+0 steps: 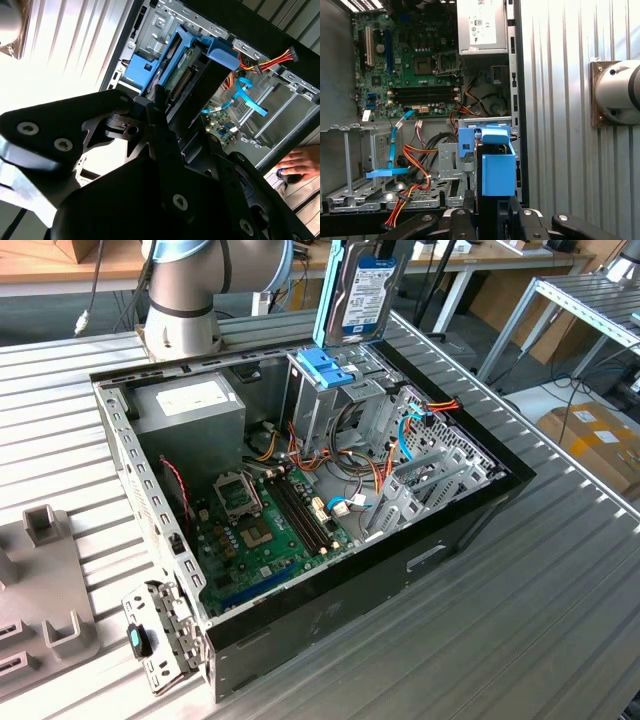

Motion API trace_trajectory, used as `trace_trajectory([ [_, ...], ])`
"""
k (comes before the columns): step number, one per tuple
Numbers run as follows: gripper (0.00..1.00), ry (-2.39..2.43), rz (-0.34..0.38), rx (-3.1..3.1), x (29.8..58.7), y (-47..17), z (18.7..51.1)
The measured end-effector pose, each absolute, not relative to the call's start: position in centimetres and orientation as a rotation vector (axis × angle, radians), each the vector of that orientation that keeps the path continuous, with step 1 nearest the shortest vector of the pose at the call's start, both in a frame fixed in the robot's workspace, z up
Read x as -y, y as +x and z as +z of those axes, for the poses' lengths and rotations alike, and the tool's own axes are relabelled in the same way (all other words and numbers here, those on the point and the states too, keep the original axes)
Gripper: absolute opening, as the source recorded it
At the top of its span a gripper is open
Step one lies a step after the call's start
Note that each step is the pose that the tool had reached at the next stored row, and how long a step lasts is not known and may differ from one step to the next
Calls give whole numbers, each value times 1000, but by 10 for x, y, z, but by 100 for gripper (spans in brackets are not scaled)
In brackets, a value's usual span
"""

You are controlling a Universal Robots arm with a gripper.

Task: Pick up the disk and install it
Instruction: 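Pick up the disk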

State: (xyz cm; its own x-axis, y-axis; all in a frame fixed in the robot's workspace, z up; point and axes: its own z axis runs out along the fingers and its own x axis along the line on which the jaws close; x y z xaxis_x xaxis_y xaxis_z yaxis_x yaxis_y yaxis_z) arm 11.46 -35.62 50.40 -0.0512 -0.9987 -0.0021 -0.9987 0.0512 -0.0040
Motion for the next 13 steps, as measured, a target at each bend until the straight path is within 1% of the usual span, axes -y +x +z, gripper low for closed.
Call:
trace_trajectory([
  [13, 35, -2161, -3, -2275, 362, 115, 504],
])
